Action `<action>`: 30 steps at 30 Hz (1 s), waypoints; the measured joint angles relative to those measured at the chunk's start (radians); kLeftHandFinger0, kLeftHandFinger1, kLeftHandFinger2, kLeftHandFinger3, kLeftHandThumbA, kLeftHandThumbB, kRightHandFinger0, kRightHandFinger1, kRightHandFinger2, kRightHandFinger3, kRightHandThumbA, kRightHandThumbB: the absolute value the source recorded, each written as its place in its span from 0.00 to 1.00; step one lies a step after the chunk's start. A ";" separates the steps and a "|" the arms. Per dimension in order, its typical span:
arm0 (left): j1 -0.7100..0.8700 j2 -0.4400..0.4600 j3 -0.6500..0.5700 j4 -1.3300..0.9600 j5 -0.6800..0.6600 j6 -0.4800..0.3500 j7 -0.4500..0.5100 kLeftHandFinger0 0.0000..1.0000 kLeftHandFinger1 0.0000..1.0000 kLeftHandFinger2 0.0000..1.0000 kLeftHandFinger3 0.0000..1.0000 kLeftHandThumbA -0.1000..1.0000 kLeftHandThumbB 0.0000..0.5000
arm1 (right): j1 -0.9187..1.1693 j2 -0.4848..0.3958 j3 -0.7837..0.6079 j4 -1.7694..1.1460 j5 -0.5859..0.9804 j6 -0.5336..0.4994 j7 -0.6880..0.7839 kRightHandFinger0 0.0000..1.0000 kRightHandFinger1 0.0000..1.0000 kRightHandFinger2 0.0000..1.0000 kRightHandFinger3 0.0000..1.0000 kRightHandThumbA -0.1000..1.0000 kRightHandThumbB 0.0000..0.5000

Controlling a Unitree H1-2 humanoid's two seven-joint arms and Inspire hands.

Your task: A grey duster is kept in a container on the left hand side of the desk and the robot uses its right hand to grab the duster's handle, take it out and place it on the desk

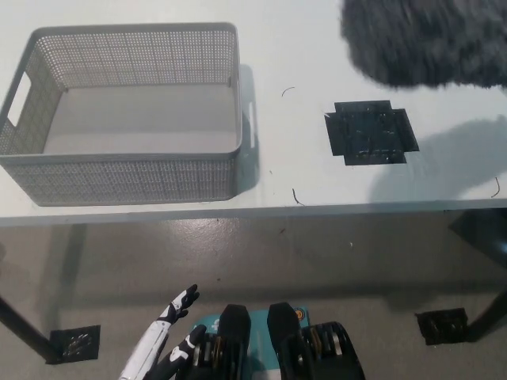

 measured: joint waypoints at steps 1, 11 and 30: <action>0.001 0.000 0.003 0.000 0.000 0.000 0.000 1.00 1.00 1.00 1.00 0.89 0.21 | -0.026 -0.016 0.016 0.001 -0.004 0.020 0.025 1.00 1.00 1.00 1.00 0.63 1.00; 0.003 0.000 0.015 0.000 0.000 0.000 0.000 1.00 1.00 1.00 1.00 0.89 0.26 | -0.248 -0.101 0.216 0.057 -0.079 0.123 0.234 1.00 1.00 1.00 1.00 0.72 1.00; 0.017 0.000 0.017 -0.006 0.000 -0.001 0.000 1.00 1.00 1.00 1.00 0.91 0.29 | -0.544 0.012 0.431 0.518 -0.216 0.157 0.233 1.00 1.00 1.00 1.00 0.38 0.83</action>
